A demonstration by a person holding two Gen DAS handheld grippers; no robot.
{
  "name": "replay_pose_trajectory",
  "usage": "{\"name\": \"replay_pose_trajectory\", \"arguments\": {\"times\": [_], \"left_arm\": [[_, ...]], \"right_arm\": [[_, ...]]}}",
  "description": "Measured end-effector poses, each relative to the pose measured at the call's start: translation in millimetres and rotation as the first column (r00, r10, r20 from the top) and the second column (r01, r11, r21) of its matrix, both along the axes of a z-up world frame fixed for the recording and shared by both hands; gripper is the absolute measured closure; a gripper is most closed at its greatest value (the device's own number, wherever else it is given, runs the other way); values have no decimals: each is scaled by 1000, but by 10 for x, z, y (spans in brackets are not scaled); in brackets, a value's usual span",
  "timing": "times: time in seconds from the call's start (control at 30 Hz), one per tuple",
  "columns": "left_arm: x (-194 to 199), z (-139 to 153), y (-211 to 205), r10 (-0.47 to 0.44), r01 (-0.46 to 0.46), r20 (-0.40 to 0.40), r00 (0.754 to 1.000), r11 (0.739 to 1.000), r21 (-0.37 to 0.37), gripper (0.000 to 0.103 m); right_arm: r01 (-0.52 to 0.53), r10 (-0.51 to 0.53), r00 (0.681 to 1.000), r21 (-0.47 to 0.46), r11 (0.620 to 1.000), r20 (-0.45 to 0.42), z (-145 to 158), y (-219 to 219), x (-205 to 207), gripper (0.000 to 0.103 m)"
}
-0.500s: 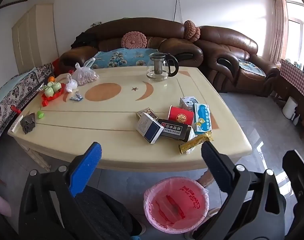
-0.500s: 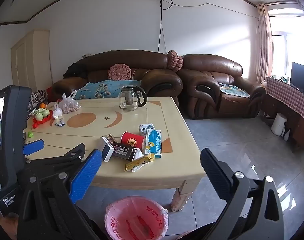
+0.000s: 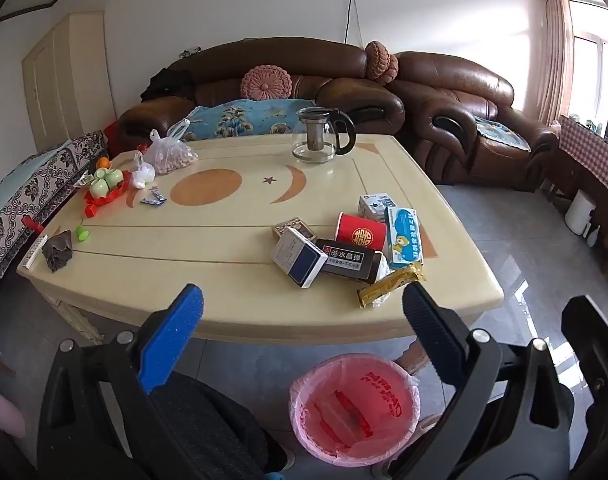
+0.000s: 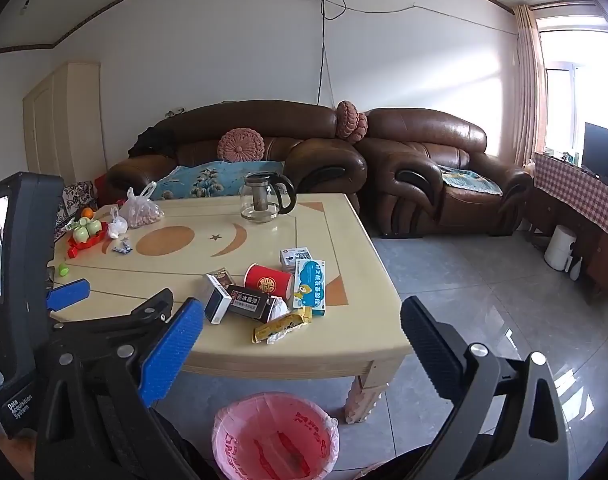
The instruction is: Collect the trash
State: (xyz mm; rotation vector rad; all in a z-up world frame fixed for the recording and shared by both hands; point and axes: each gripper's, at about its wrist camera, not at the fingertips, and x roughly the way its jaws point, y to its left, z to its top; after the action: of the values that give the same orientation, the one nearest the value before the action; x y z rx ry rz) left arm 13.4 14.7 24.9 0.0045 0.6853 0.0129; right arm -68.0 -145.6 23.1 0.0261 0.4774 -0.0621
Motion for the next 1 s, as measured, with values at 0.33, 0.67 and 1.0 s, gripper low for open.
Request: {"name": "replay_pose_trajectory", "arguments": {"times": [0.33,0.67,1.0], "left_arm": [[-151,-90,-75,-10,10,21,1000,1000,19,5],[-152,-79,-66,0,0,22,1000,1000,12,5],[-150,-74,-39,-4,4,23,1000,1000,11,5]], "right_arm": [[4,-4,1000,-2,1000,3,6,-12,-9,6],[2,-2,1000,0,1000,3,-8,-30,-21,6],[0,0,1000,1,1000,3,0,15,-2,6]]}}
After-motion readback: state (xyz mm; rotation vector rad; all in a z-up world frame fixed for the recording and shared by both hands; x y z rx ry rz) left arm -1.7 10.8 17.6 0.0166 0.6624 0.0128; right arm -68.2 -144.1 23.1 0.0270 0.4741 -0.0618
